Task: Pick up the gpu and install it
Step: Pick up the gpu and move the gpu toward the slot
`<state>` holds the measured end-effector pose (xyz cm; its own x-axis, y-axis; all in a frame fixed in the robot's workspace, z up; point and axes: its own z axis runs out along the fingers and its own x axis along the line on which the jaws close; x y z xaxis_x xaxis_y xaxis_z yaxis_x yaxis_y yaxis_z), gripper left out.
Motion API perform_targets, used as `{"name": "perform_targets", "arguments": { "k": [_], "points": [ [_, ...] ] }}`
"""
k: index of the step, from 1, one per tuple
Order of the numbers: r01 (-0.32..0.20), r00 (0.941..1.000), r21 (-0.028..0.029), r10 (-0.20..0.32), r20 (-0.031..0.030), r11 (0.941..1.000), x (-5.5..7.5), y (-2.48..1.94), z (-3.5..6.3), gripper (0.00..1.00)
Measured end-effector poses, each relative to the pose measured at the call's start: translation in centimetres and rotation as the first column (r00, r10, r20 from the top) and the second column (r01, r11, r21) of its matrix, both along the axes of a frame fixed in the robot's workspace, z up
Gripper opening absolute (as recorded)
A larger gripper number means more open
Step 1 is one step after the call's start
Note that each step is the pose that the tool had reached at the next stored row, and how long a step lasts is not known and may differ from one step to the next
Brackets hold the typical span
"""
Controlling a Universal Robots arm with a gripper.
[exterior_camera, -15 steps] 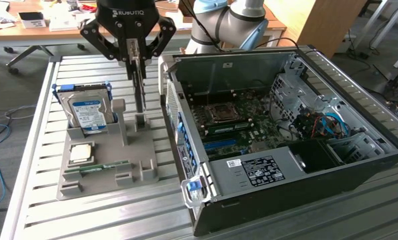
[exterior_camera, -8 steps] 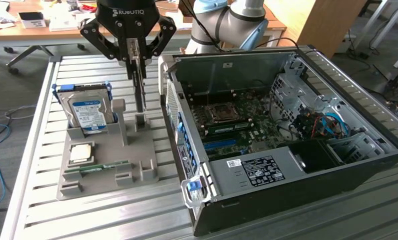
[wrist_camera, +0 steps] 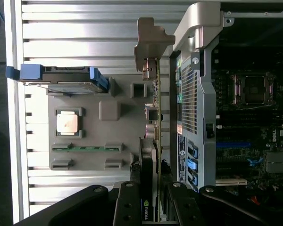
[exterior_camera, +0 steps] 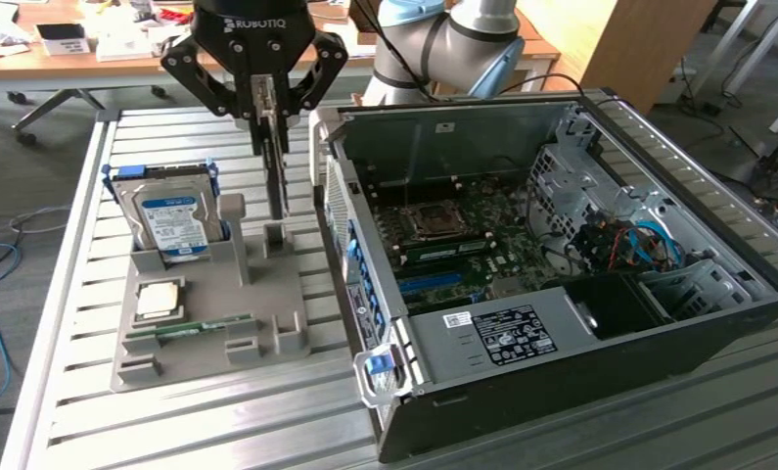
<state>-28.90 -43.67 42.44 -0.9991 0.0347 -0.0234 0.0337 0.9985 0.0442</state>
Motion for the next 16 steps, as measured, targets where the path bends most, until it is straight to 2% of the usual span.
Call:
{"name": "perform_targets", "arguments": {
  "k": [16],
  "points": [
    [0.000,1.0000,0.0000,0.000,0.0000,1.0000,1.8,0.00,0.00,0.27]
  ]
}}
